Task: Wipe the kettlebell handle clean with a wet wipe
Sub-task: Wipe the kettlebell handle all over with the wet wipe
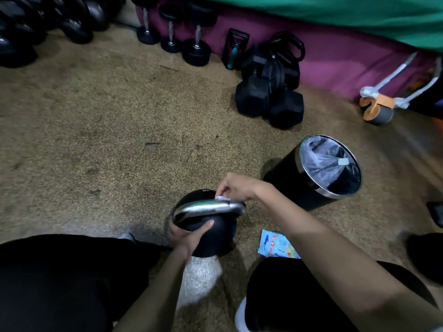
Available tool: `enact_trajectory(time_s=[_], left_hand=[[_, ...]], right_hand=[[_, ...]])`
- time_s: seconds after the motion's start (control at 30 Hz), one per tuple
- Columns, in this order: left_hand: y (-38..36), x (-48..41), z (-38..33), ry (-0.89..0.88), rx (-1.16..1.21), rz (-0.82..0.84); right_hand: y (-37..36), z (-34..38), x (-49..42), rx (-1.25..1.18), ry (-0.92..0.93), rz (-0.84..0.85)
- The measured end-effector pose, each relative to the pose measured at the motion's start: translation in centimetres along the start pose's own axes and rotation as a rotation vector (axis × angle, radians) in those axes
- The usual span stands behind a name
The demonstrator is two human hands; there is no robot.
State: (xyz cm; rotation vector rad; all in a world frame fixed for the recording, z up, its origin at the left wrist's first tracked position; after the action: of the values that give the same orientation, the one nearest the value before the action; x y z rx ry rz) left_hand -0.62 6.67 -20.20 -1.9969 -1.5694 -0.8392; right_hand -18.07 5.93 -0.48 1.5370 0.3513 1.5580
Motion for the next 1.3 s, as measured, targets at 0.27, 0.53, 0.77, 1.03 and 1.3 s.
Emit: enact_trajectory(time_s=[0.27,0.53,0.77,1.03,1.3], left_hand=[[0.0,0.1,0.2,-0.018,0.015,-0.023],[0.0,-0.2,0.4,-0.007,-0.009,-0.013],[-0.1,-1.5,1.5,-0.006,0.022,-0.012],[-0.1,-1.7,1.6,0.04,-0.036,-0.013],[-0.1,-0.9,0.9,0.041,-0.042,-0.022]], right_hand=[[-0.4,0.5,-0.5,0.087,-0.095,0.005],[-0.9,0.8,0.4,-0.001,-0.02,-0.133],[-1.1,0.8,0.7,-0.047,-0.091,-0.201],[-2.4,1.3,2.1,-0.018,-0.07,-0.338],[-3.7,1.8,2.8,0.062,-0.067,-0.389]])
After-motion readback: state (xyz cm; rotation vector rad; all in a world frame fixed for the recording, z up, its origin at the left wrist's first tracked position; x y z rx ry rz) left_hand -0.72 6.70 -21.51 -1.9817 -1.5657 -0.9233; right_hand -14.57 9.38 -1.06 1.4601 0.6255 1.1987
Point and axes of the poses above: each hand's wrist, its own x-axis away from the middle knuckle, its own y-axis out of the back of the hand, z = x × y, the point moved 2 cm from there along -x, towards the middle knuckle, and after that the axes turned 12 degrees about x, right-handed, at the moved point
